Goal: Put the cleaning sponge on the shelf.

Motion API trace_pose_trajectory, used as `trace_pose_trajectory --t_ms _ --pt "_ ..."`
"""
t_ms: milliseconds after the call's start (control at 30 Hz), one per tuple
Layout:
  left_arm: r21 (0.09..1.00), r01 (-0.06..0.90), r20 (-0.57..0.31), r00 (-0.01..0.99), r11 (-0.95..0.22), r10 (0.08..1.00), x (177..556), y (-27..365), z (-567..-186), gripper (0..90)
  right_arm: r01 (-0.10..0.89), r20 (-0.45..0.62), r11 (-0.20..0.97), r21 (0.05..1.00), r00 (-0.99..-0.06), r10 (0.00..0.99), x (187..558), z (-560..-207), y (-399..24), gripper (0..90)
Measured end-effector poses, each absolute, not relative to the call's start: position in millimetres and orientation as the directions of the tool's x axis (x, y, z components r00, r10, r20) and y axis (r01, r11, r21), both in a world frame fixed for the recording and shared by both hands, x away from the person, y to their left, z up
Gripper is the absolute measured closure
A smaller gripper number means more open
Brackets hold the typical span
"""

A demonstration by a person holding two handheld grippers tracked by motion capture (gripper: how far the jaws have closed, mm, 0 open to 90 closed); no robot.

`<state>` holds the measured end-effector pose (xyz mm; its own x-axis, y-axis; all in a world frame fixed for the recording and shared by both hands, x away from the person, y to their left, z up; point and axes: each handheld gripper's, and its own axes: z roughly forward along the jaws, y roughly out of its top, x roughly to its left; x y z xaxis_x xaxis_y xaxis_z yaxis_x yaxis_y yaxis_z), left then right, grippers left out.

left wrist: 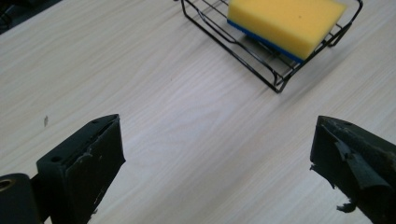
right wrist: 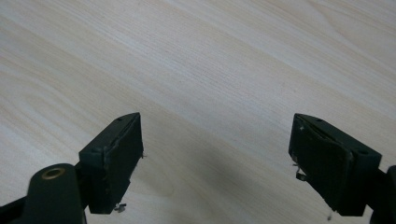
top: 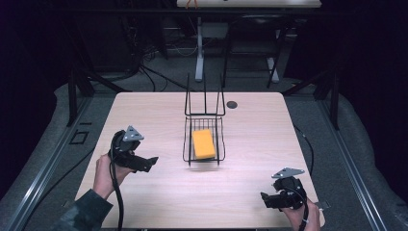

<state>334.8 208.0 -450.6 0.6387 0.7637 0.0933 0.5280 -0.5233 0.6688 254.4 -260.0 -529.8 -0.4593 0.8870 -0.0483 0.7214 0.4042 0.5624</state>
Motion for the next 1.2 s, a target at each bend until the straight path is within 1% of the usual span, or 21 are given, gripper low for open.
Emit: trace_pose_trajectory --t_ms 200,367,500,667,700,833,1033,1200 --pt "0.657 0.552 0.083 0.625 -0.514 0.776 320 222 -461 0.9 0.726 -0.047 0.399 0.561 -0.452 0.891 254 -530 -260 15.9" --pt "0.641 0.583 0.061 0.61 -0.499 0.79 304 234 -476 0.3 0.722 -0.057 0.411 0.558 -0.46 0.886 253 -530 -259 14.8" --pt "0.628 0.61 0.031 0.6 -0.483 0.799 292 242 -494 0.2 0.717 -0.063 0.419 0.558 -0.466 0.882 252 -531 -258 14.4" --pt "0.603 0.638 0.001 0.6 -0.479 0.8 286 245 -516 0.2 0.724 -0.074 0.427 0.541 -0.465 0.882 253 -533 -256 14.9" --pt "0.591 0.65 -0.025 0.607 -0.478 0.794 286 244 -519 0.2 0.722 -0.076 0.431 0.541 -0.469 0.88 254 -534 -256 14.9" --pt "0.587 0.642 -0.011 0.615 -0.493 0.788 290 240 -522 0.2 0.723 -0.069 0.433 0.538 -0.475 0.877 255 -534 -257 14.4" --pt "0.583 0.644 -0.003 0.612 -0.496 0.791 292 241 -524 0.2 0.73 -0.037 0.402 0.553 -0.46 0.887 253 -533 -261 14.2" --pt "0.601 0.637 0.013 0.596 -0.483 0.803 293 243 -525 0.0 0.729 -0.043 0.403 0.553 -0.458 0.888 255 -533 -262 13.0"
